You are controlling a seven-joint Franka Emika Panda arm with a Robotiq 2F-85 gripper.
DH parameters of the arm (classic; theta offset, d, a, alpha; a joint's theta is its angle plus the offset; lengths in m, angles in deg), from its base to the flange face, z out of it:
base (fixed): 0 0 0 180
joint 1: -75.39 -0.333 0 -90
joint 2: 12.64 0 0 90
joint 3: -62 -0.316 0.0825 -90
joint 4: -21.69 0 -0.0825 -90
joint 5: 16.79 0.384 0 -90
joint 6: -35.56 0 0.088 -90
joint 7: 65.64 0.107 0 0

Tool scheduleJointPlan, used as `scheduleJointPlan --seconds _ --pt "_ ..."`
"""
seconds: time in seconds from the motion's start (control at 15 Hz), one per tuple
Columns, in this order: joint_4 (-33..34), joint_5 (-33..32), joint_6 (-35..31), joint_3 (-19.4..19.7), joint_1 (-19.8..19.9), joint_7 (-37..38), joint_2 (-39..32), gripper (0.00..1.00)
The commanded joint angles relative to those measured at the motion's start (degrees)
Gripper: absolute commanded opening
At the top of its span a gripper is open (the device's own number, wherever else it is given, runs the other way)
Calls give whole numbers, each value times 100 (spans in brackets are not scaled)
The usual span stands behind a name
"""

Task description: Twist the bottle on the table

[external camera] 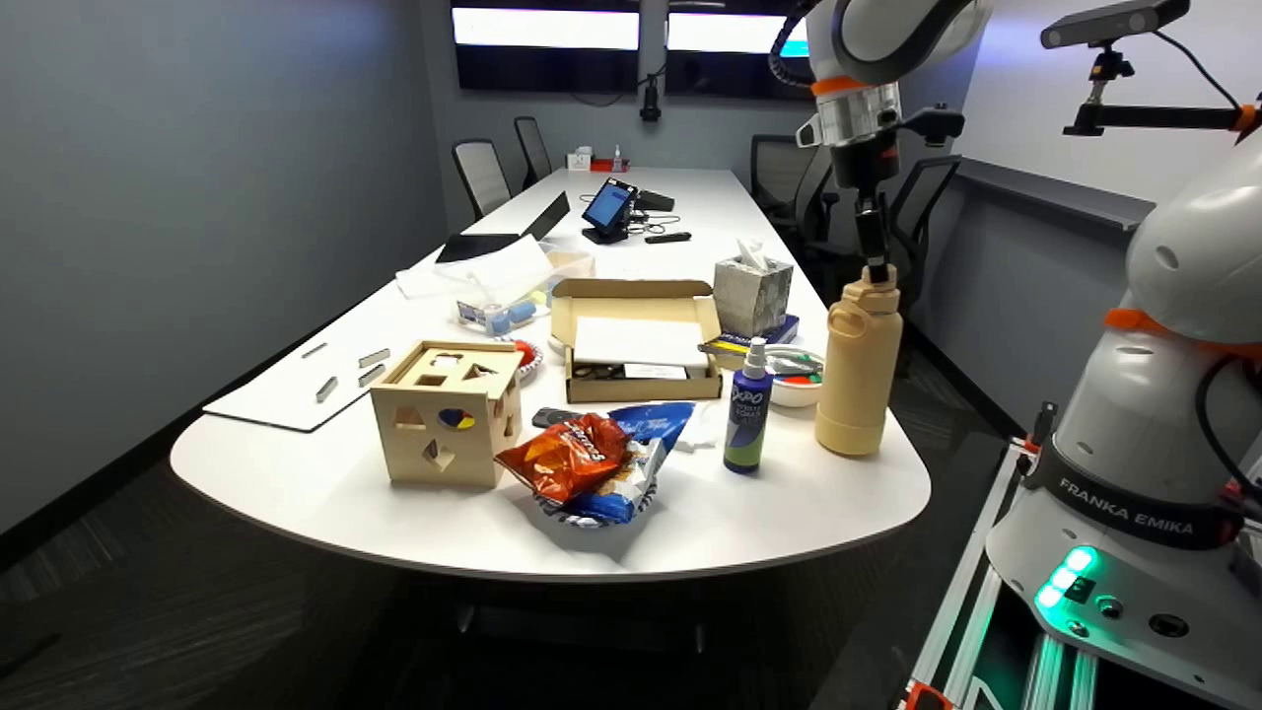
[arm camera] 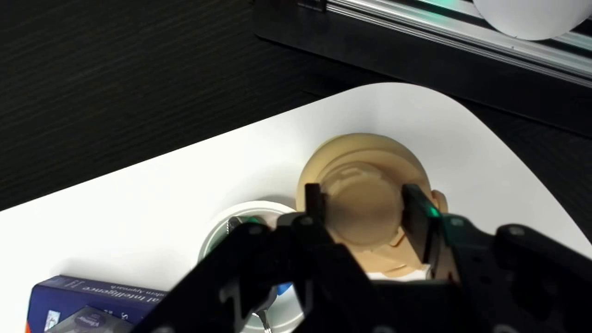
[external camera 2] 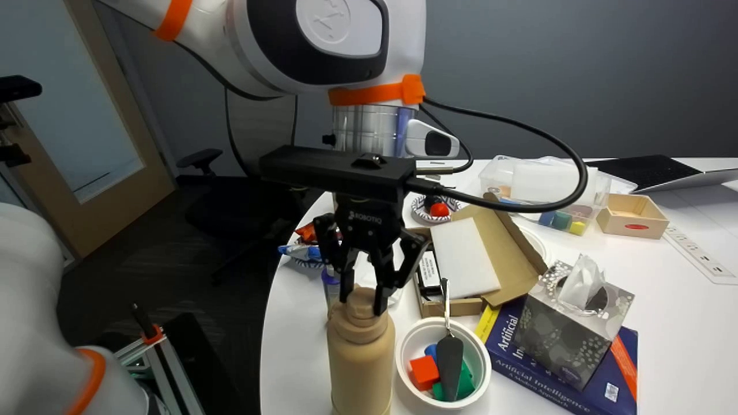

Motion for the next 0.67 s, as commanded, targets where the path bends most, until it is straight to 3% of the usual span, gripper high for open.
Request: scheduleJointPlan --seconds 0.0,0.6 --pt "-113 -214 -177 160 -147 -387 -41 21" --pt "-111 -487 -223 222 -287 -995 -103 21"
